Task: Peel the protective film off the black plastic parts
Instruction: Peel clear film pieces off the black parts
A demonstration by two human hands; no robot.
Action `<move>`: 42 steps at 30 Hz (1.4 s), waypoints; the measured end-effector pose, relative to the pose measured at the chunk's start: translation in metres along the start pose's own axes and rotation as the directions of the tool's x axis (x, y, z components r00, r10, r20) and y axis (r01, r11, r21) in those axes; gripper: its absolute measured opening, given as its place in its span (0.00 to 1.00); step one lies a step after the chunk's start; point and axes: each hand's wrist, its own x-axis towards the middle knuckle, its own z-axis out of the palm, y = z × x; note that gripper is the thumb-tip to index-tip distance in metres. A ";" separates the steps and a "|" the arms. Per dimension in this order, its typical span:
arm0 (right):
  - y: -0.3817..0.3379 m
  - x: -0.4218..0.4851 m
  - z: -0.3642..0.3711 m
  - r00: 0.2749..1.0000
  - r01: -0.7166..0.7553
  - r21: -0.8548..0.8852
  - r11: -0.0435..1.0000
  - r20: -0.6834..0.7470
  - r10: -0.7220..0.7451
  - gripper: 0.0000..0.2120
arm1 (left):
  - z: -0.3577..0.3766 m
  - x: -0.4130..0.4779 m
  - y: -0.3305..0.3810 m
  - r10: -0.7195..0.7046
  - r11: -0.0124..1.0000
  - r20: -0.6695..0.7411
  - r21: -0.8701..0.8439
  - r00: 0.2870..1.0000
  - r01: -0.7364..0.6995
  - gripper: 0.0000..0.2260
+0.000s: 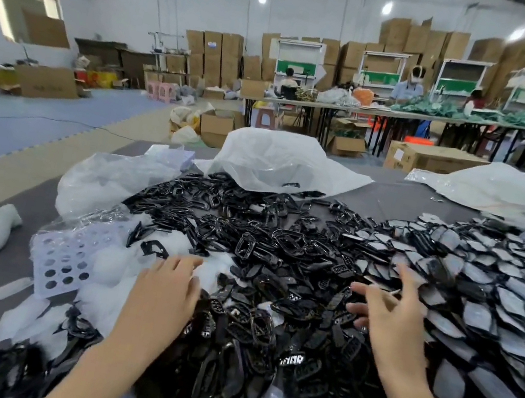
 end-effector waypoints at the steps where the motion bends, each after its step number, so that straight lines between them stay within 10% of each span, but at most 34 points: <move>1: -0.001 -0.008 0.010 0.998 0.021 -0.017 1.000 0.056 -0.020 0.28 | 0.001 0.007 -0.008 0.008 0.990 0.007 0.142 1.000 -0.009 0.13; 9: 0.000 -0.029 0.050 0.975 0.055 -0.029 0.998 0.219 -0.047 0.21 | 0.012 0.037 -0.034 -0.010 0.886 0.202 0.455 0.979 -0.085 0.08; 15: 0.012 -0.038 0.051 0.959 -0.174 0.288 0.942 0.266 0.096 0.12 | 0.005 0.012 0.023 0.242 0.942 -0.172 -0.195 0.955 -0.274 0.05; 19: 0.011 -0.039 0.058 0.860 -0.391 0.456 0.799 0.489 0.142 0.22 | 0.027 -0.011 0.066 0.561 0.818 -0.170 -0.038 0.811 -0.574 0.06; 24: 0.019 -0.035 0.054 0.874 -0.379 0.450 0.809 0.462 0.152 0.13 | 0.041 -0.013 0.072 0.596 0.791 -0.181 -0.033 0.782 -0.611 0.06; 31: 0.014 -0.030 0.048 0.948 -0.299 0.441 0.847 0.238 0.210 0.12 | 0.032 -0.011 0.058 0.212 0.930 -0.006 -0.307 0.977 -0.203 0.12; 38: 0.006 -0.023 0.031 0.892 -0.441 0.800 0.408 0.341 0.295 0.13 | 0.038 -0.002 0.049 0.057 0.967 0.102 -0.255 0.993 -0.029 0.11; 42: 0.005 -0.022 0.029 0.875 -0.478 0.787 0.389 0.391 0.284 0.15 | 0.044 0.012 0.043 0.041 0.978 0.285 -0.209 0.958 0.021 0.13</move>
